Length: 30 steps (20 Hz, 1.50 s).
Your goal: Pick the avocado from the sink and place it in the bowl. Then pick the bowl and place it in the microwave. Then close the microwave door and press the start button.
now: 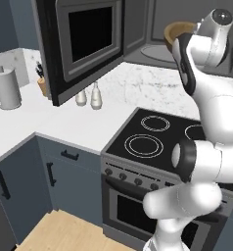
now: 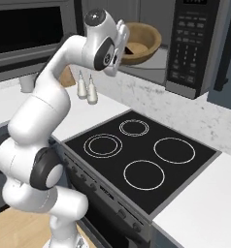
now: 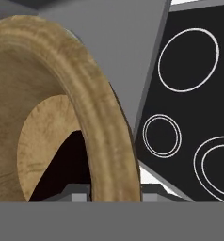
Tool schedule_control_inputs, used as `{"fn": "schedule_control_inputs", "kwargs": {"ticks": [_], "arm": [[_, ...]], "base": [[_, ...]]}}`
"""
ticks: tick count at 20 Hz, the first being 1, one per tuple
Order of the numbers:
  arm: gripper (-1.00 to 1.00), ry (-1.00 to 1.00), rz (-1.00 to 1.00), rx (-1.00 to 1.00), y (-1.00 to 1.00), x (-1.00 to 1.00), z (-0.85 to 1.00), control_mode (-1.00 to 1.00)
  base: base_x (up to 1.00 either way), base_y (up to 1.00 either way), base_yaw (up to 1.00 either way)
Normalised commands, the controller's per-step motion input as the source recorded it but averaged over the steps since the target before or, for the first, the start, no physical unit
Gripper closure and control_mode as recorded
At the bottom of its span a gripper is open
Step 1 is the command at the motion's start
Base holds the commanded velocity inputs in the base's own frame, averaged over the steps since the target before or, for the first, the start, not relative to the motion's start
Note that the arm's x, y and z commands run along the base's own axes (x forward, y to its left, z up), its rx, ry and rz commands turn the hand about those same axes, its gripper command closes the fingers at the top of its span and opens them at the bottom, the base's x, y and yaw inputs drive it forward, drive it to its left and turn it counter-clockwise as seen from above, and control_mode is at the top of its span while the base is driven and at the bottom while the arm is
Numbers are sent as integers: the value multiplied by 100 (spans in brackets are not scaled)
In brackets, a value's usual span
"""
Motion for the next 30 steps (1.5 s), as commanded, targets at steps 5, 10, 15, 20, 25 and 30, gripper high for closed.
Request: {"fn": "schedule_control_inputs", "kwargs": {"ticks": [5,10,15,20,25,30], "arm": [[100,0,0,0,0,47,-21,-100],[100,0,0,0,-5,42,-10,-100],[100,0,0,1,-15,50,0,-100],[100,0,0,0,-8,47,-5,-100],[-100,-3,0,0,0,15,-9,-100],[-100,-23,0,0,0,0,-2,-100]], "base": [[0,0,0],[0,0,0],[0,0,0],[0,0,0],[0,0,0],[0,0,0]]}}
